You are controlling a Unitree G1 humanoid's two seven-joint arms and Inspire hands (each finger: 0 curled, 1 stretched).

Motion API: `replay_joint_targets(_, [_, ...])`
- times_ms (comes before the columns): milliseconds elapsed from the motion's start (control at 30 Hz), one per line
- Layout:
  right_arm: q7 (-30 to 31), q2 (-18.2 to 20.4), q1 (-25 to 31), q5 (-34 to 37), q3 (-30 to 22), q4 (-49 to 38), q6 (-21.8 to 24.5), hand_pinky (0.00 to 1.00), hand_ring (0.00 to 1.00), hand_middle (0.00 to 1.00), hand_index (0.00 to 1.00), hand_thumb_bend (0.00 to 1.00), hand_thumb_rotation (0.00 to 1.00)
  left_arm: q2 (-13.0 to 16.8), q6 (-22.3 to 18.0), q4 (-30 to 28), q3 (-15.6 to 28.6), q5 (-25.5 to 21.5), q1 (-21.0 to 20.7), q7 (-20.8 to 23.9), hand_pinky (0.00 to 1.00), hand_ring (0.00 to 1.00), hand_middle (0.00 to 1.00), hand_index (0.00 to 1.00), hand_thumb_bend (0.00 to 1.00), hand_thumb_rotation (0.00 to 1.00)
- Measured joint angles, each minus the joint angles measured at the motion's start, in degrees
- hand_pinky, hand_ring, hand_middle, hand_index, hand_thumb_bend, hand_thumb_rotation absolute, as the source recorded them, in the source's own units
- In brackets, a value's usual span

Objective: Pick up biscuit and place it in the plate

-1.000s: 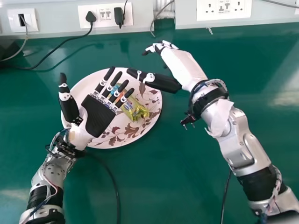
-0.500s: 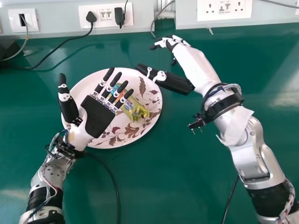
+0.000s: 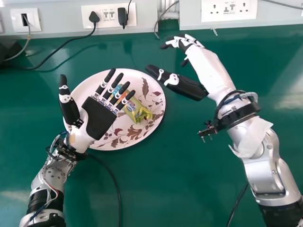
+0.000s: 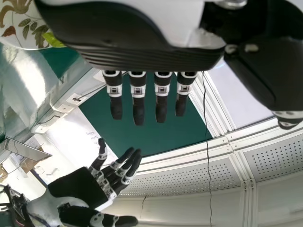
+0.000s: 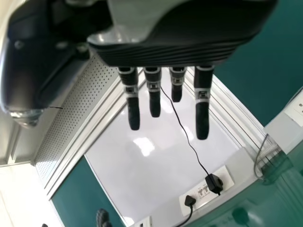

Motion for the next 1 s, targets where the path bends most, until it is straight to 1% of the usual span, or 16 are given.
replay_joint_targets(100, [0.42, -0.33, 1.17, 0.03, -0.88, -1.70, 0.79, 0.51, 0.74, 0.92, 0.79, 0.96, 0.32, -0.01, -0.04, -0.01, 0.00, 0.00, 0.03, 0.00, 0.86, 0.88, 0.91, 0.96, 1.00, 0.81])
replay_joint_targets(167, [0.60, -0.39, 1.63, 0.12, -1.28, -2.14, 0.89, 0.51, 0.74, 0.92, 0.79, 0.96, 0.32, -0.05, -0.15, -0.01, -0.01, 0.02, 0.04, 0.00, 0.84, 0.87, 0.91, 0.95, 1.00, 0.81])
replay_joint_targets(233, [0.59, -0.29, 3.16, 1.52, -2.54, -3.41, 0.87, 0.51, 0.74, 0.93, 0.79, 0.96, 0.31, -0.08, -0.18, -0.01, -0.01, 0.02, 0.06, 0.00, 0.79, 0.85, 0.89, 0.94, 1.00, 0.80])
replay_joint_targets(300, [0.34, 0.12, 4.21, 2.97, -3.45, -3.94, 0.82, 0.51, 0.74, 0.92, 0.79, 0.96, 0.32, -0.08, -0.18, 0.00, -0.01, 0.03, 0.05, 0.00, 0.76, 0.84, 0.89, 0.93, 1.00, 0.79])
replay_joint_targets(400, [0.13, 0.57, 5.31, 5.57, -4.53, -4.17, 0.46, 0.51, 0.74, 0.92, 0.79, 0.96, 0.31, -0.08, -0.18, 0.02, -0.01, 0.04, 0.06, 0.00, 0.71, 0.84, 0.90, 0.93, 1.00, 0.80])
replay_joint_targets(500, [-0.10, 0.64, 6.20, 7.53, -5.68, -4.35, -0.57, 0.51, 0.74, 0.92, 0.79, 0.96, 0.32, -0.07, -0.16, 0.00, 0.00, 0.03, 0.08, 0.01, 0.69, 0.83, 0.90, 0.93, 1.00, 0.83])
replay_joint_targets(667, [-0.23, 0.72, 7.59, 10.49, -7.46, -4.42, -1.95, 0.51, 0.74, 0.92, 0.79, 0.96, 0.33, -0.05, -0.17, -0.14, 0.00, 0.02, 0.47, 0.03, 0.70, 0.85, 0.94, 0.95, 1.00, 0.85])
replay_joint_targets(767, [-0.23, 0.79, 8.08, 12.46, -8.30, -4.46, -2.65, 0.50, 0.74, 0.93, 0.79, 0.96, 0.33, -0.04, -0.18, -0.20, 0.00, 0.03, 0.84, 0.03, 0.71, 0.84, 0.92, 0.94, 1.00, 0.86])
replay_joint_targets(1000, [-0.18, 1.98, 9.43, 17.26, -9.84, -6.12, -2.57, 0.50, 0.74, 0.92, 0.79, 0.96, 0.32, 0.02, -0.06, -0.27, 0.00, 0.02, 0.98, 0.03, 0.79, 0.86, 0.92, 0.95, 1.00, 0.84])
